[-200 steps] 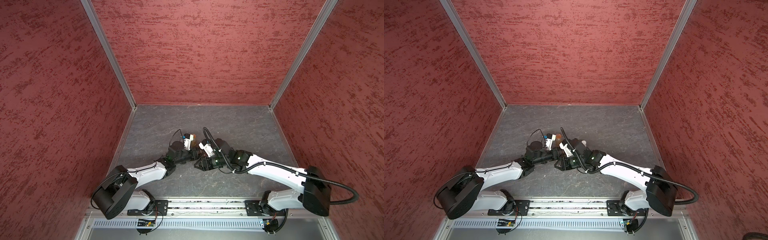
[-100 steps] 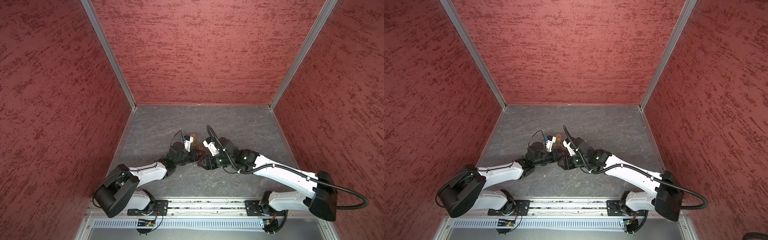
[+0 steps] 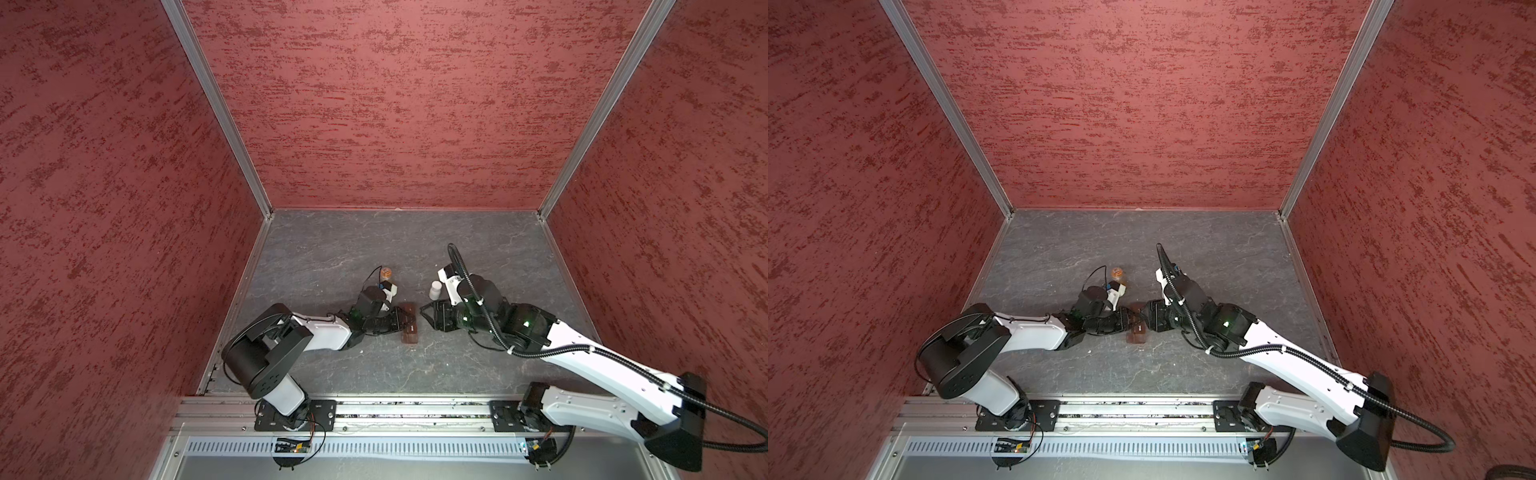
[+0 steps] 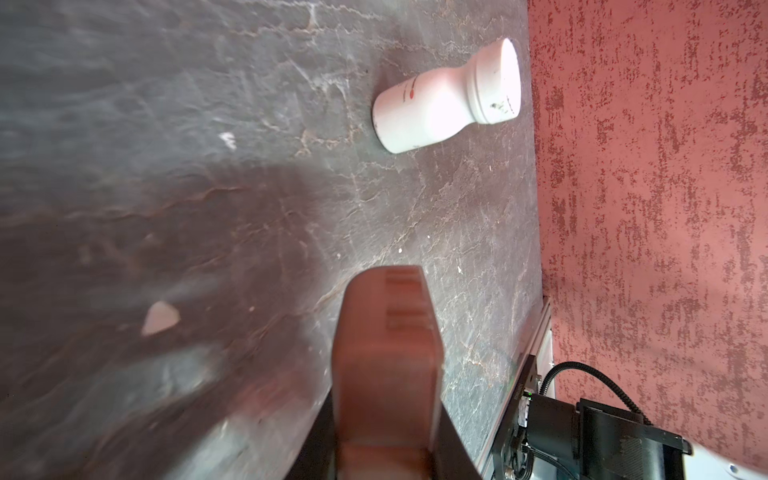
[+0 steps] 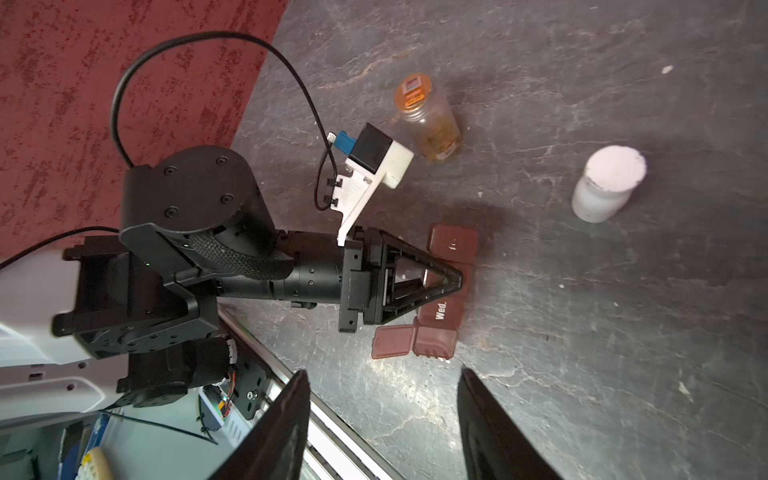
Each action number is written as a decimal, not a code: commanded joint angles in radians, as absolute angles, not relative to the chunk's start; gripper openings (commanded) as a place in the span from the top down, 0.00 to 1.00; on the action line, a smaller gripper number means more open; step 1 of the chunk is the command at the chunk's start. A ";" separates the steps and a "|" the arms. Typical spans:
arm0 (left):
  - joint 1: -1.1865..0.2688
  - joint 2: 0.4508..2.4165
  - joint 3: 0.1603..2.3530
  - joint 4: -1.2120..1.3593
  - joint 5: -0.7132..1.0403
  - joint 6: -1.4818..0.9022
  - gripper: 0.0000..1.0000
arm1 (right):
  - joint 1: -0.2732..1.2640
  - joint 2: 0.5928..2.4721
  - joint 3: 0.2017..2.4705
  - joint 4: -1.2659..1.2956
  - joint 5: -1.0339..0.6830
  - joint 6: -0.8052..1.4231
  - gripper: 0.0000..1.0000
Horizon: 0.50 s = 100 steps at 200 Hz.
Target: Sort the pills into containers
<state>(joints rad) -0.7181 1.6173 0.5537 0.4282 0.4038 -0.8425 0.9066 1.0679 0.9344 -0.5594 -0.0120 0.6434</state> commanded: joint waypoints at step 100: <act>-0.732 1.743 0.622 0.429 0.443 -0.859 0.73 | 0.888 1.049 0.895 -0.576 0.032 0.664 0.43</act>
